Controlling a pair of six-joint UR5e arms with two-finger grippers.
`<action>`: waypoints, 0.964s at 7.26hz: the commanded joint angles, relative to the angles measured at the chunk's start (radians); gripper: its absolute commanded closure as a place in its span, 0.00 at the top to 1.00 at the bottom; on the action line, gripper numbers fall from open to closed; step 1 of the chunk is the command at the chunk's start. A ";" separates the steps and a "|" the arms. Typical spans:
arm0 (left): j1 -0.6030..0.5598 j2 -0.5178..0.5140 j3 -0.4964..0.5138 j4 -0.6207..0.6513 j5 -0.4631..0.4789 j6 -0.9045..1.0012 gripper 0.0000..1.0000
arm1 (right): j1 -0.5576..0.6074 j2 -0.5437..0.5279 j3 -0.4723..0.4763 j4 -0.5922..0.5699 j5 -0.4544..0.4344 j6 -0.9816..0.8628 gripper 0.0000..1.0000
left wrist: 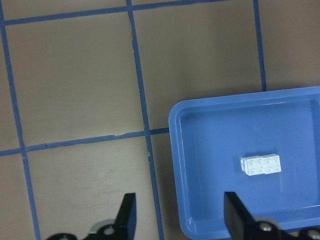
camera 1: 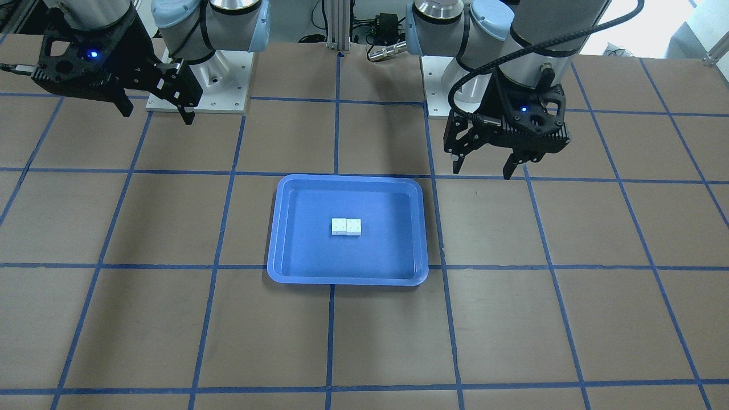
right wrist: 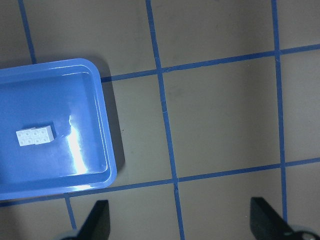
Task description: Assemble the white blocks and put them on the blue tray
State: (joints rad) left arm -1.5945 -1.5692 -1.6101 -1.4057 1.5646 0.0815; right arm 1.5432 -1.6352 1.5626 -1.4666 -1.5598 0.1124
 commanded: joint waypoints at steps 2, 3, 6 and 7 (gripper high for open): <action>0.039 -0.003 0.092 -0.123 0.011 -0.011 1.00 | 0.000 0.002 0.001 0.003 0.009 -0.002 1.00; 0.044 -0.003 0.096 -0.127 0.011 -0.008 1.00 | 0.000 0.000 0.001 0.003 0.010 -0.002 1.00; 0.039 0.001 0.093 -0.153 0.017 -0.011 1.00 | 0.000 0.000 0.001 0.003 0.000 -0.004 1.00; 0.039 0.001 0.091 -0.154 0.017 -0.011 1.00 | 0.000 0.000 0.001 0.003 0.000 -0.004 1.00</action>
State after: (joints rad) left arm -1.5552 -1.5684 -1.5173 -1.5555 1.5810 0.0709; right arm 1.5432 -1.6352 1.5631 -1.4634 -1.5591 0.1090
